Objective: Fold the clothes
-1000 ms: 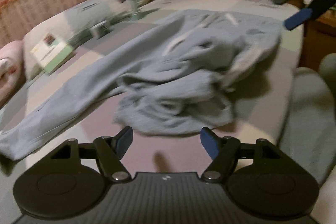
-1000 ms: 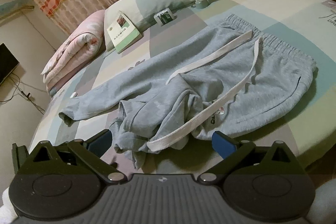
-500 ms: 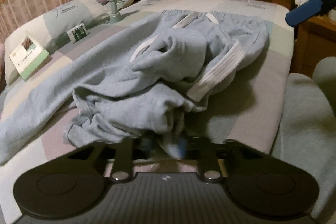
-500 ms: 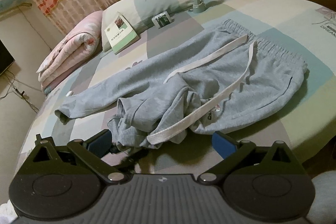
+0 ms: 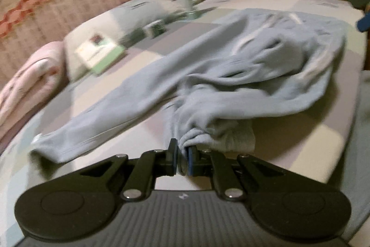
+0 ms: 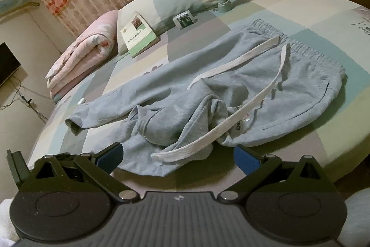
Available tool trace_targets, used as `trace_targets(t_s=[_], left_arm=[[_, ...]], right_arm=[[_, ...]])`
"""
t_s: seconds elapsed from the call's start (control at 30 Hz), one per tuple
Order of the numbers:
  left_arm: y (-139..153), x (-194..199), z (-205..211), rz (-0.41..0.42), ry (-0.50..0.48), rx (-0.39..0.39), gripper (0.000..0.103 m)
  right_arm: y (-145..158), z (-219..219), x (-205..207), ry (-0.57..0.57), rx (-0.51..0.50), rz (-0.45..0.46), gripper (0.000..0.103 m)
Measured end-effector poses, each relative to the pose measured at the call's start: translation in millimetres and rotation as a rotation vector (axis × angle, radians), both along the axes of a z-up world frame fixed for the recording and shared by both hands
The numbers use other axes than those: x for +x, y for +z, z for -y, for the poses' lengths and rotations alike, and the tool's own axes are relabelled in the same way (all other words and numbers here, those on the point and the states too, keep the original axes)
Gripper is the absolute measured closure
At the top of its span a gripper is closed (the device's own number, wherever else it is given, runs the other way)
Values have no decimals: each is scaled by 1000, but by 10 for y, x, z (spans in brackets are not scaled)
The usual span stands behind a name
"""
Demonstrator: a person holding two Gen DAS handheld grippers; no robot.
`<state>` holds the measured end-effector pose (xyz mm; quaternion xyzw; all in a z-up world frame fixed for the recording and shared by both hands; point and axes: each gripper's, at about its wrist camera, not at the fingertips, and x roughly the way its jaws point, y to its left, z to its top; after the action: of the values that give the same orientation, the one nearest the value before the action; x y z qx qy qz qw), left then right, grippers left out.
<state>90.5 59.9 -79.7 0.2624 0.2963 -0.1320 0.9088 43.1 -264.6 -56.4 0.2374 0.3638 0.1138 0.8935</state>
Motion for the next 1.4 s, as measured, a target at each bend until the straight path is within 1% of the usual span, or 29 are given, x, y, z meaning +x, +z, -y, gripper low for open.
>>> trace_targets(t_s=[0.1, 0.2, 0.3, 0.4, 0.47, 0.5, 0.57, 0.67, 0.73, 0.8, 0.93, 1.0, 1.07, 1.23, 1.3, 1.33, 1.4], left_arm=[[22, -7, -138, 8, 68, 21, 96], [34, -45, -265, 3, 111, 18, 96], [34, -97, -330, -12, 125, 12, 96], [43, -160, -363, -10, 141, 24, 96], [71, -199, -413, -14, 152, 16, 96], [81, -218, -441, -13, 155, 10, 94], [89, -247, -501, -19, 157, -7, 87], [61, -260, -599, -80, 161, -57, 84], [26, -277, -635, -99, 182, -55, 76], [17, -305, -686, -109, 196, -59, 75], [43, -330, -819, -111, 230, -81, 64], [45, -317, -877, -107, 246, -80, 60], [-1, -281, -938, -115, 257, -86, 58], [-247, -68, -1206, -178, 336, -115, 58], [-279, 29, -1298, -184, 353, -126, 57], [-284, 76, -1310, -187, 342, -123, 59], [-288, 169, -1286, -198, 293, -106, 60]], right_arm=[[-17, -31, -1, 13, 3, -1, 0], [-37, -64, 16, 25, 4, -6, 0], [-54, -106, 34, 38, 4, -12, 0], [-73, -151, 50, 52, 3, -19, 0], [-87, -182, 65, 61, 6, -24, 0], [-95, -199, 73, 66, 7, -26, 0], [-112, -226, 86, 76, 6, -31, 0], [-125, -268, 92, 92, 5, -36, 0], [-124, -294, 89, 102, 5, -38, 0], [-118, -322, 88, 112, 4, -39, 0], [-111, -377, 87, 124, -6, -42, 0], [-105, -391, 83, 127, -10, -42, 0], [-100, -393, 80, 127, -10, -40, 0], [-107, -374, 77, 119, -15, -46, 0], [-108, -353, 75, 113, -11, -45, 0], [-112, -344, 79, 110, -9, -46, 0], [-124, -337, 91, 105, -8, -51, 0]])
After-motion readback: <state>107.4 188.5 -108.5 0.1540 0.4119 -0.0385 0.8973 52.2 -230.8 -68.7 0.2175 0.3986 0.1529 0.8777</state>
